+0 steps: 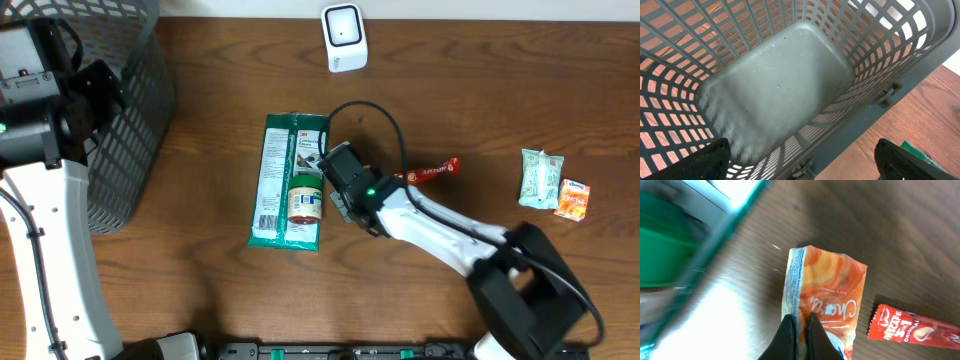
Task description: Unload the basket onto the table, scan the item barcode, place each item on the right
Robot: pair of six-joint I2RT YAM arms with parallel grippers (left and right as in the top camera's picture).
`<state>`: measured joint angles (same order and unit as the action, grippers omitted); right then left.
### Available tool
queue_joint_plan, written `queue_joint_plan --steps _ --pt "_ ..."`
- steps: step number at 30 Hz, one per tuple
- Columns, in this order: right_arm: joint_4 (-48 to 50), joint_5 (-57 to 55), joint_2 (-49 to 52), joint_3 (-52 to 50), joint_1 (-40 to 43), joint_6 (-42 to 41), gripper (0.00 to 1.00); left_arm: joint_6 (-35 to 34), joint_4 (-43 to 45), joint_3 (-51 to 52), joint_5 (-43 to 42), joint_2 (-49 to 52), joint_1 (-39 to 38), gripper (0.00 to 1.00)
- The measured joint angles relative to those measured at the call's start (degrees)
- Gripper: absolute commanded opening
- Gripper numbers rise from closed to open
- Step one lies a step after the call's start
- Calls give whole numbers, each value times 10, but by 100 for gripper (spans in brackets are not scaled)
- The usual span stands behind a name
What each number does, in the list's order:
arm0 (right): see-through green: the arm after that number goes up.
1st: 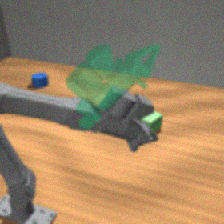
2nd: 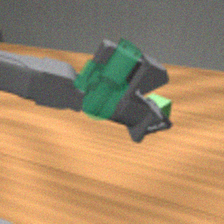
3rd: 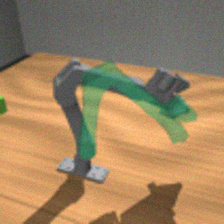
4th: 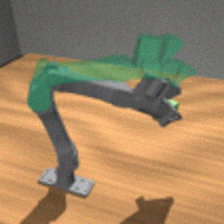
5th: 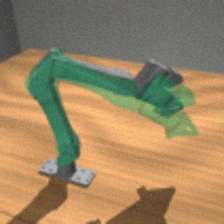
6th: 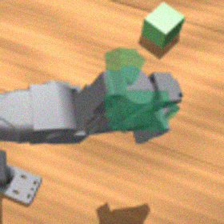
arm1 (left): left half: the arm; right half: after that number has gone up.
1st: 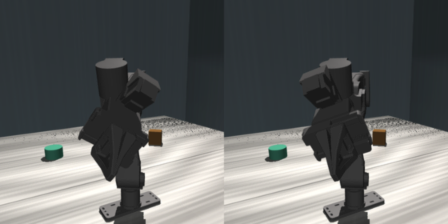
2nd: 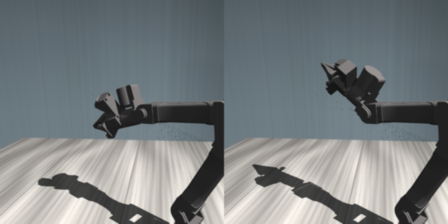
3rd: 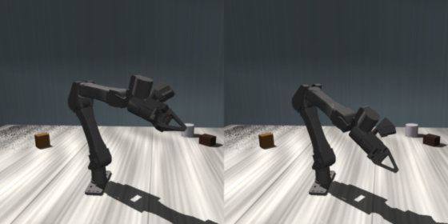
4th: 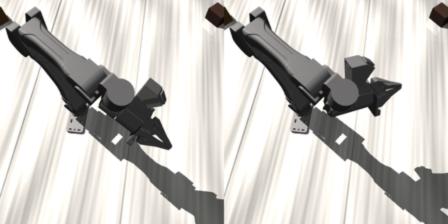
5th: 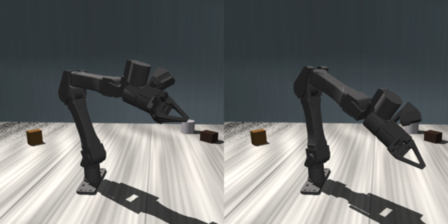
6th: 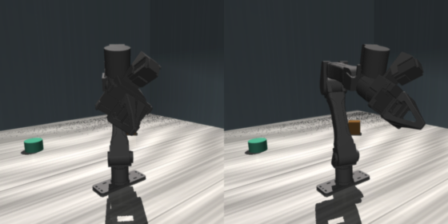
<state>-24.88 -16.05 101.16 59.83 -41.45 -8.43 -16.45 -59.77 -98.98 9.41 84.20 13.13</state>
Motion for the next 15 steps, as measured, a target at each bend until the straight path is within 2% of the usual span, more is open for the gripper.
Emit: queue_joint_plan --steps 8,15 --pt "-8 111 -134 0 42 -7 1 0 0 0 0 0 0 93" --pt "-10 249 -202 0 116 -21 1 0 0 0 0 0 0 92"
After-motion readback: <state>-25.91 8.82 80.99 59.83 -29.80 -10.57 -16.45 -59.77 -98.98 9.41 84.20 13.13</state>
